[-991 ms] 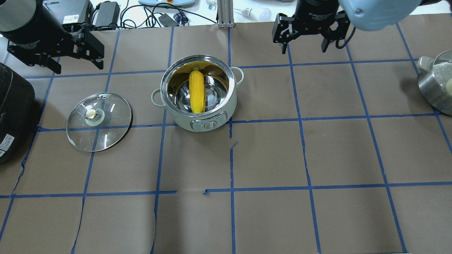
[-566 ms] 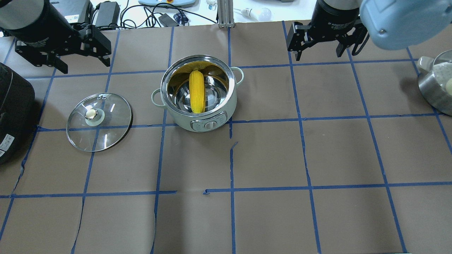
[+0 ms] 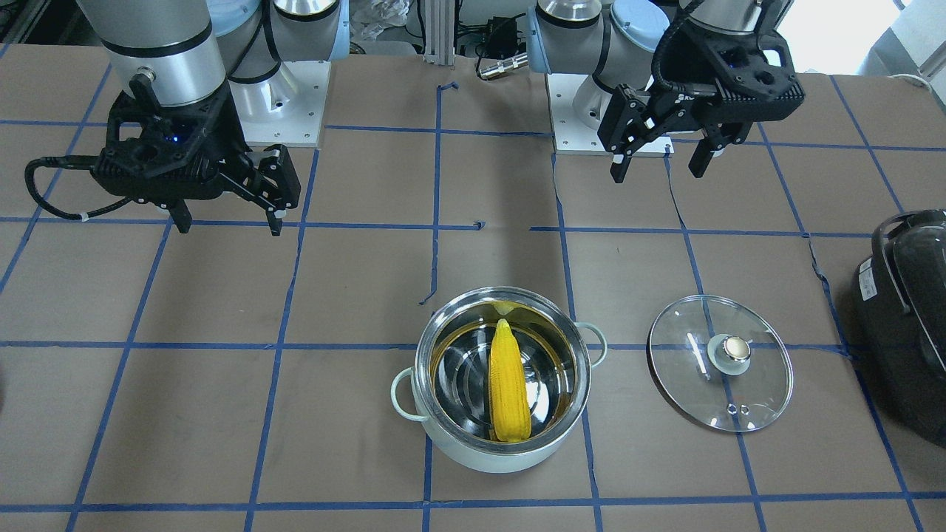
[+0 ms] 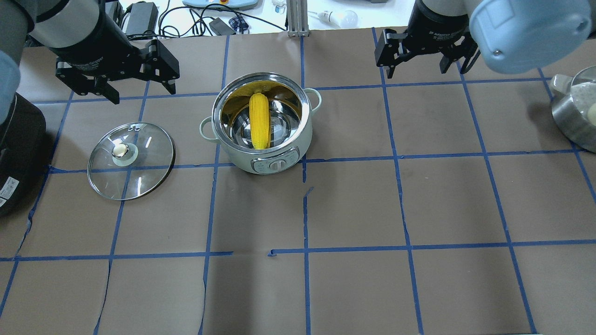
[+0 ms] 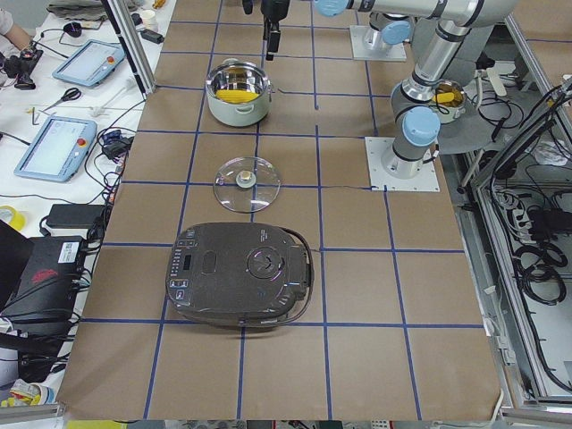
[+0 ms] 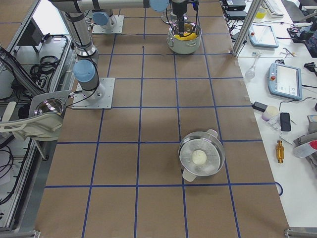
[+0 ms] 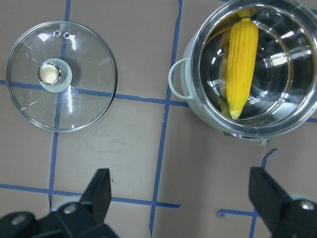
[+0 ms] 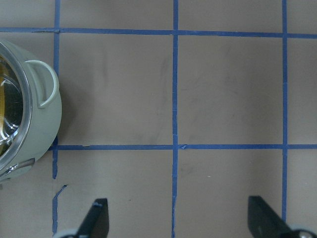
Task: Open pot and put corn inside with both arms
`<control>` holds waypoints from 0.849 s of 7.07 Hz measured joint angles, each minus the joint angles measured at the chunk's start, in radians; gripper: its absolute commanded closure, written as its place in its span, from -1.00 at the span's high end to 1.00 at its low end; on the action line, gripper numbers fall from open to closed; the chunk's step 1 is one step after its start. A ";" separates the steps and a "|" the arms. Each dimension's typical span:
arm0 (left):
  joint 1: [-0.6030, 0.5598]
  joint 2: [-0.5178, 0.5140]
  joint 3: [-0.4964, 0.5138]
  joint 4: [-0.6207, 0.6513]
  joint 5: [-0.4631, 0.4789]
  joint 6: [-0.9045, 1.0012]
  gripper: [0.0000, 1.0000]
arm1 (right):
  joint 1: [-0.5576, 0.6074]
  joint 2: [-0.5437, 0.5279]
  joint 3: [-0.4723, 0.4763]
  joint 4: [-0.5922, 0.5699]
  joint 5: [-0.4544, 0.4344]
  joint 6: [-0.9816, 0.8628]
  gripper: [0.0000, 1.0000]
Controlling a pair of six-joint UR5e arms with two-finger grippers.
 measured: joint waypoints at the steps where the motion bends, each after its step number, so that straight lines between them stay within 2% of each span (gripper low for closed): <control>1: -0.001 0.002 -0.001 0.000 0.000 0.003 1.00 | 0.000 -0.004 0.000 0.008 0.000 0.000 1.00; 6: -0.002 0.008 -0.006 -0.001 0.002 0.022 1.00 | -0.002 -0.007 0.000 0.029 -0.003 0.000 1.00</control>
